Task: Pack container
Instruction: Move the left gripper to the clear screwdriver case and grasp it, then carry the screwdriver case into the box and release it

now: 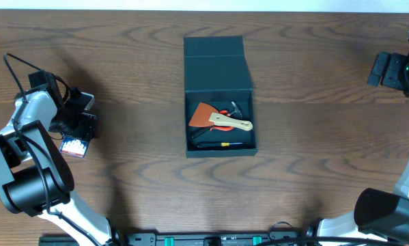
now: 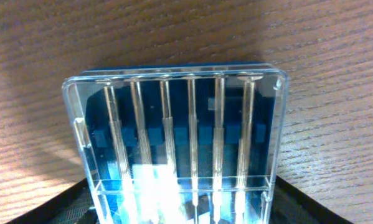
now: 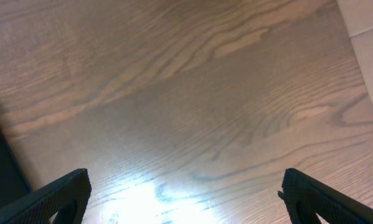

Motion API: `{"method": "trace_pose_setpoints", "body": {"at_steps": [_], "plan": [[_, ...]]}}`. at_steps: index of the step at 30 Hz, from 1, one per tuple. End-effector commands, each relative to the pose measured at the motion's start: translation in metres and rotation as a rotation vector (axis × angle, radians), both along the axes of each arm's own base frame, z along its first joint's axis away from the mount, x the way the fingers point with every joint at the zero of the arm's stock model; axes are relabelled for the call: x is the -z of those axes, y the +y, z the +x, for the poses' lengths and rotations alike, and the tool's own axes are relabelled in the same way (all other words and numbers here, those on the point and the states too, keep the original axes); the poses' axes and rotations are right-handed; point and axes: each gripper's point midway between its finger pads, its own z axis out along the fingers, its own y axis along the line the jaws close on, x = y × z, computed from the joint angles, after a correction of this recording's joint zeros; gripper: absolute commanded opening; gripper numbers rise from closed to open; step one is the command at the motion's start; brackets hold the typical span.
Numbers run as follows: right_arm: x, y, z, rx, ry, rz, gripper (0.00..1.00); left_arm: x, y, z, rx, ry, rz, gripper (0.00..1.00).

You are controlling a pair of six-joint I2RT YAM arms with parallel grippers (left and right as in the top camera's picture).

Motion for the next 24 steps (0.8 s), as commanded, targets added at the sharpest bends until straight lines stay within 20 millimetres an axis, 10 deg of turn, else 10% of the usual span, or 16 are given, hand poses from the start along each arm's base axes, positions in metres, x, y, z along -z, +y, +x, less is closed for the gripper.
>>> {"method": "trace_pose_setpoints", "body": {"at_steps": [1,11,18,24], "plan": [[0.003,-0.003,-0.004,0.0,0.024,-0.01,0.99,0.007,-0.002,-0.005,-0.004,0.026,-0.018,0.71],[0.004,-0.002,-0.005,-0.001,0.028,-0.008,0.99,0.007,-0.002,-0.006,-0.004,0.029,-0.019,0.45],[0.003,-0.003,-0.004,-0.001,0.026,-0.009,0.99,0.007,-0.002,-0.005,-0.004,0.027,-0.019,0.07],[0.003,-0.003,-0.003,0.0,0.018,-0.011,0.99,-0.004,-0.01,0.006,-0.087,0.003,-0.016,0.06]]}}
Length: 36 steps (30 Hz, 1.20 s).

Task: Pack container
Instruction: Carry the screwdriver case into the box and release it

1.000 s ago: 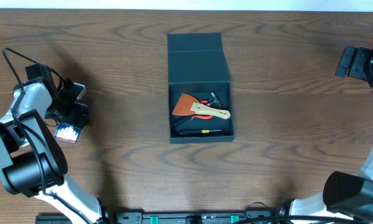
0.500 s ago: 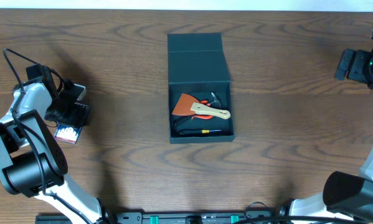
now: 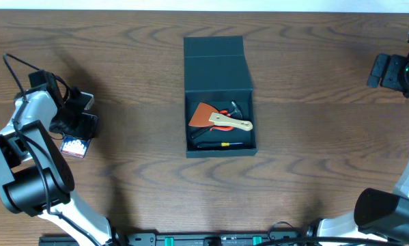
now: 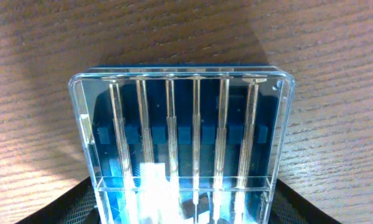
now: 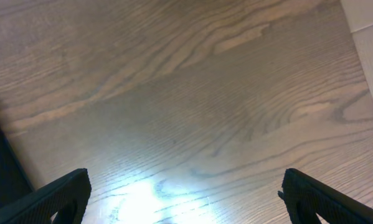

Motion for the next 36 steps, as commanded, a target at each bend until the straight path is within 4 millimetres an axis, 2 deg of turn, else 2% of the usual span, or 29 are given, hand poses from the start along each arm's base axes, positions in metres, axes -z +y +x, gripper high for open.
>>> {"method": "trace_pose_setpoints", "body": {"at_steps": [1,5,9,14,16,18,20,25,27,29,31,36], "plan": [[0.002,-0.004,-0.001,0.0,0.011,-0.014,0.99,-0.008,-0.01,0.009,-0.053,-0.014,-0.008,0.06],[0.002,-0.002,-0.001,-0.002,0.011,-0.006,0.99,-0.039,-0.036,0.023,0.007,-0.085,-0.009,0.06],[0.004,0.005,0.0,-0.014,0.003,0.037,0.99,-0.085,-0.078,0.031,0.096,-0.164,0.0,0.06],[0.005,0.01,0.0,-0.024,0.001,0.061,0.99,-0.157,-0.147,0.027,0.257,-0.279,-0.008,0.06],[0.005,0.012,0.001,-0.029,-0.004,0.073,0.99,-0.185,-0.18,0.022,0.351,-0.338,-0.017,0.06],[0.005,0.014,0.002,-0.034,-0.008,0.083,0.99,-0.204,-0.214,0.017,0.459,-0.392,-0.03,0.06],[0.005,0.015,0.002,-0.037,-0.01,0.09,0.99,-0.216,-0.25,0.007,0.605,-0.429,-0.039,0.06],[0.005,0.018,0.003,-0.044,-0.012,0.108,0.99,-0.222,-0.337,-0.02,1.063,-0.514,-0.027,0.06],[0.005,0.019,0.003,-0.047,-0.014,0.113,0.99,-0.222,-0.361,-0.023,1.242,-0.564,0.025,0.06],[0.005,0.019,0.003,-0.047,-0.014,0.113,0.99,-0.218,-0.379,-0.018,1.348,-0.602,0.074,0.06],[0.005,0.019,0.003,-0.047,-0.014,0.113,0.99,-0.209,-0.391,-0.008,1.366,-0.619,0.079,0.06],[0.006,0.02,0.002,-0.046,-0.011,0.114,0.99,-0.159,-0.397,0.007,1.372,-0.507,0.073,0.06]]}}
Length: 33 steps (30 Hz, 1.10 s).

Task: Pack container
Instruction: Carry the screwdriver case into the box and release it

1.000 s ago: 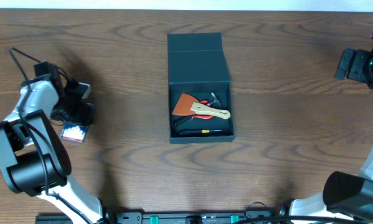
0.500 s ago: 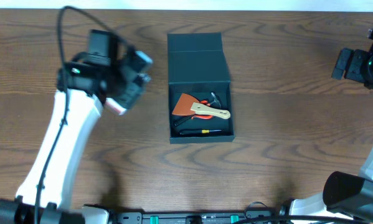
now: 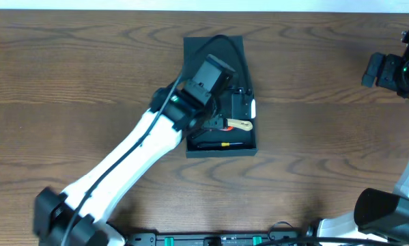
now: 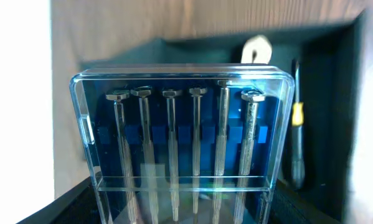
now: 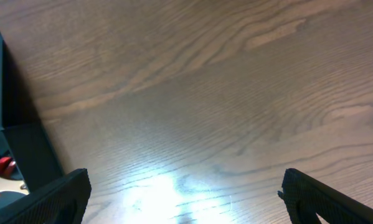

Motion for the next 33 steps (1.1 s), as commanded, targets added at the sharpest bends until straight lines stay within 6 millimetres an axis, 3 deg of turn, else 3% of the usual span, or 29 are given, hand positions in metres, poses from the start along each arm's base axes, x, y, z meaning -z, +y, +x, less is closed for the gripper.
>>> {"method": "trace_pose_setpoints", "body": {"at_steps": [1,8,17,18,20,23,25,28,33], "plan": [[0.003,0.0,-0.001,-0.002,0.008,0.009,0.99,0.036,0.003,0.011,0.025,0.039,0.086,0.06],[0.003,0.0,-0.001,-0.002,0.008,0.009,0.99,0.09,0.004,0.019,0.014,0.13,0.155,0.06],[0.003,0.0,-0.001,-0.002,0.008,0.009,0.99,0.129,0.016,0.025,-0.014,0.231,0.166,0.06],[0.003,0.0,-0.001,-0.002,0.008,0.008,0.99,0.13,0.017,0.025,-0.016,0.237,0.165,0.11],[0.003,0.0,-0.001,-0.002,0.008,0.008,0.99,0.131,0.018,0.026,-0.02,0.239,0.167,0.38],[0.002,0.0,-0.001,-0.002,0.007,0.008,0.99,0.129,0.018,0.027,-0.02,0.233,0.163,0.62],[0.003,0.0,-0.001,-0.002,0.008,0.008,0.99,0.125,0.017,0.027,-0.027,0.227,0.155,0.71],[0.002,0.0,-0.001,-0.002,0.007,0.008,0.99,0.106,0.015,0.031,-0.075,0.205,0.111,0.96],[0.002,-0.001,0.0,-0.002,0.002,0.006,0.99,0.047,0.013,0.034,-0.106,0.118,0.023,0.98]]}}
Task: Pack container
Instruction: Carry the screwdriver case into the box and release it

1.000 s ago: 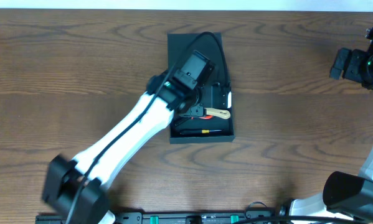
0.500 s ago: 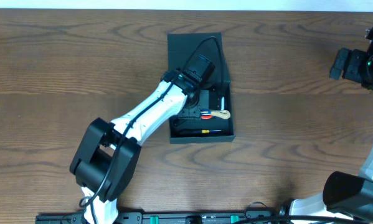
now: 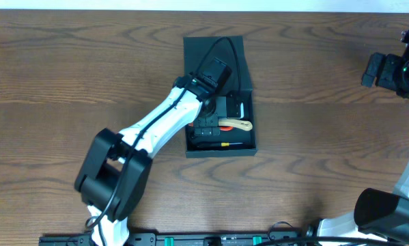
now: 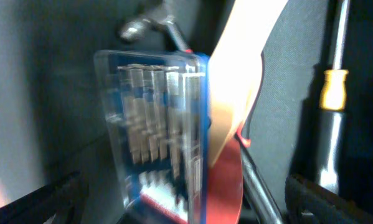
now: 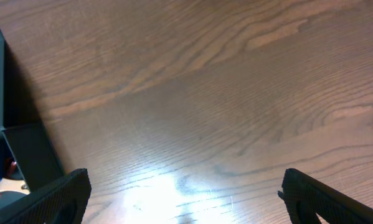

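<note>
The dark box [image 3: 188, 140] sits mid-table with its lid [image 3: 214, 58] open to the far side. My left gripper [image 3: 208, 124] reaches down inside it. In the left wrist view the clear case of small screwdrivers [image 4: 155, 124] stands on edge, leaning against the orange scraper blade [image 4: 239, 74]. My left gripper [image 4: 186, 202] is open, with its fingertips [image 4: 61, 196] well apart from the case. My right gripper [image 5: 186, 205] is open over bare wood at the far right [image 3: 387, 70].
Inside the box lie a wooden-handled scraper [image 3: 237, 124], a black screwdriver with a yellow band [image 4: 333, 90] and something red [image 4: 226, 183]. The left arm [image 3: 149, 133] crosses the table from the front left to the box.
The left gripper was holding the case flat, just above the box. It is now lower inside the box, and the case is on edge against the scraper, free of the fingers. The right arm is unchanged.
At the first two moments the left gripper was at the table's far left with the screwdriver case between its fingers on the wood. Then it held the case over the open box. Now the case rests inside the box among the tools.
</note>
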Motion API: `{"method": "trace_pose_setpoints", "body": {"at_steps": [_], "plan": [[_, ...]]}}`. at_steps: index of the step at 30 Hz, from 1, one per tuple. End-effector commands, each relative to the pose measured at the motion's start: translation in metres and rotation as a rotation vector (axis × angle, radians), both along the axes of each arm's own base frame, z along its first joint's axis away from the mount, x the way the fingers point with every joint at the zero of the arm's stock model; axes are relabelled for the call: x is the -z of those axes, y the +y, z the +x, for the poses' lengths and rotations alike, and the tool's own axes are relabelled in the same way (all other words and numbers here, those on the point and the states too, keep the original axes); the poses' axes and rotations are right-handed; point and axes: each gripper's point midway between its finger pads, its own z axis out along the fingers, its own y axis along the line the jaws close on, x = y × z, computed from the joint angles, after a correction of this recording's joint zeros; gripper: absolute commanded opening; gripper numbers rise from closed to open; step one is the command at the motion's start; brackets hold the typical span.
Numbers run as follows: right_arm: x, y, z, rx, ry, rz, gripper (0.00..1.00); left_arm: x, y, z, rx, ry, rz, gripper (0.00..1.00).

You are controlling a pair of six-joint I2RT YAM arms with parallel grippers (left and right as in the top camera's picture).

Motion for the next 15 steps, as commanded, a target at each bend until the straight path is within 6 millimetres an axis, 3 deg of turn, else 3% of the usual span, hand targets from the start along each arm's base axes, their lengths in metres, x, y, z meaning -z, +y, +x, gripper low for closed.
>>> {"method": "trace_pose_setpoints", "body": {"at_steps": [1,4,7,10,12,14,15], "plan": [[0.002,-0.001,0.0,-0.001,0.004,0.004,0.99,-0.073,-0.005,0.008,-0.037,-0.119,-0.109,0.98],[0.002,-0.001,0.0,-0.001,0.005,0.004,0.99,-0.118,0.003,0.002,-0.132,-0.168,-0.187,0.98],[0.002,0.006,0.001,-0.023,-0.005,0.041,0.99,-0.156,0.026,-0.002,-0.31,-0.192,-0.269,0.98],[0.002,0.025,0.006,-0.082,-0.032,0.137,0.99,-0.177,0.058,-0.001,-0.527,-0.173,-0.35,0.98],[0.003,0.043,0.011,-0.129,-0.048,0.231,0.98,-0.18,0.084,0.005,-0.679,-0.14,-0.386,0.98],[0.007,0.055,0.016,-0.157,-0.052,0.304,0.78,-0.176,0.101,0.009,-0.774,-0.075,-0.429,0.98],[0.012,0.062,0.019,-0.171,-0.045,0.348,0.61,-0.171,0.109,0.014,-0.823,-0.023,-0.465,0.98]]}}
